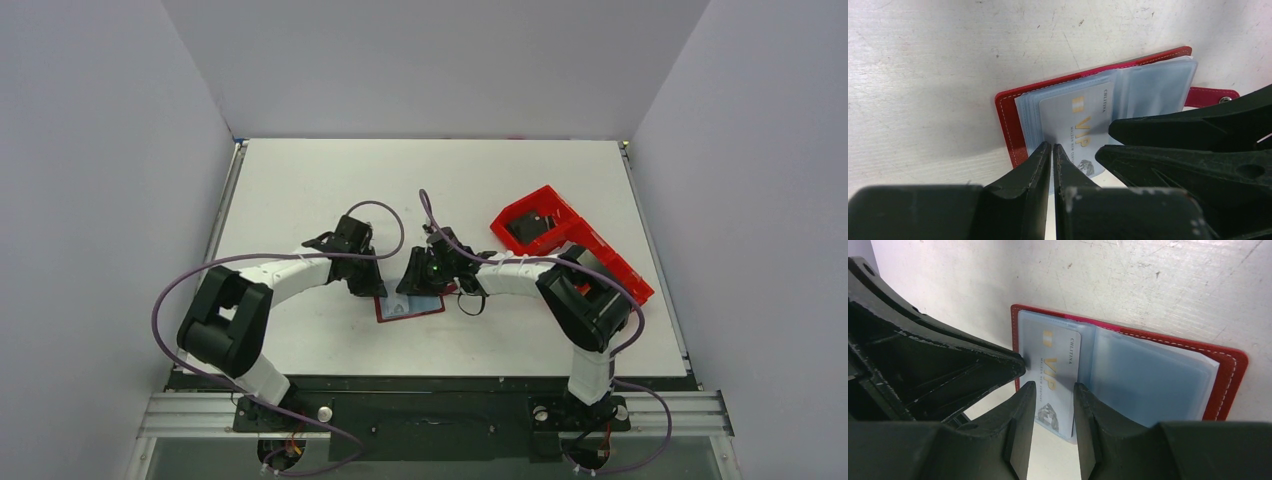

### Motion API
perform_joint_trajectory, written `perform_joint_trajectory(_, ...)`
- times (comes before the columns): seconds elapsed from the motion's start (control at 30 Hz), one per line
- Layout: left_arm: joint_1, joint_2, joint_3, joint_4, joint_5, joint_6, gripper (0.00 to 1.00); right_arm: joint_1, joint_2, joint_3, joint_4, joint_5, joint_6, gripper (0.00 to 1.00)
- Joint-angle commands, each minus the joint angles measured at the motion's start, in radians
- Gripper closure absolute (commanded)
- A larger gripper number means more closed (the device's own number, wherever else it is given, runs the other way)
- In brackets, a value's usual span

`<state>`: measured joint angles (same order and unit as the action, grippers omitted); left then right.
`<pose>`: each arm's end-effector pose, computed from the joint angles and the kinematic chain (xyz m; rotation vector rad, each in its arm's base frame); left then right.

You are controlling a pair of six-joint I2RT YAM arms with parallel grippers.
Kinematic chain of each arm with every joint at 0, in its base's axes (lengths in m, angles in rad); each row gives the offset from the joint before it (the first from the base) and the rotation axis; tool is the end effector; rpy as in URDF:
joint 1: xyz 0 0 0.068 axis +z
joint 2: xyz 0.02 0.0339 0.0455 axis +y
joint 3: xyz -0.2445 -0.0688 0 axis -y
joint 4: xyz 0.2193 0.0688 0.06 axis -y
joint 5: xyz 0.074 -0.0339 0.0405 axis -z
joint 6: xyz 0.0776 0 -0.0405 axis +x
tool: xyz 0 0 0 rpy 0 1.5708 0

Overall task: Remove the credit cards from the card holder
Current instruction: Remove the credit card from the card holder.

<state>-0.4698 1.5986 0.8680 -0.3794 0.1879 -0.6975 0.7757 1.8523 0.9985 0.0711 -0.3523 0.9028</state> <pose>0.2582 -0.1474 0.1217 -0.2567 2.7902 -0.5824 0.2535 0.2862 0.1190 -0.0273 2.6453 1.1300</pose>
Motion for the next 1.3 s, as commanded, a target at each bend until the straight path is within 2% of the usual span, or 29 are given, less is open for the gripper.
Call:
perform_joint_trajectory(0.0, -0.009, 0.028, 0.006, 0.045, 0.009, -0.005, 0.95, -0.003, 0.022, 0.001, 0.07, -0.017, 0.016, 0.7)
perform_joint_trajectory(0.53, -0.016, 0.043, 0.018, 0.024, -0.022, -0.008, 0.96, -0.042, -0.02, -0.096, 0.136, -0.025, 0.046, 0.7)
perform_joint_trajectory(0.87, -0.028, 0.058, 0.025, 0.036, -0.001, 0.001, 0.96, -0.035, 0.017, -0.125, 0.257, -0.086, 0.121, 0.7)
perform_joint_trajectory(1.27, -0.05, 0.082, 0.037, 0.047, 0.002, -0.017, 0.97, -0.045, 0.03, -0.162, 0.313, -0.099, 0.161, 0.73)
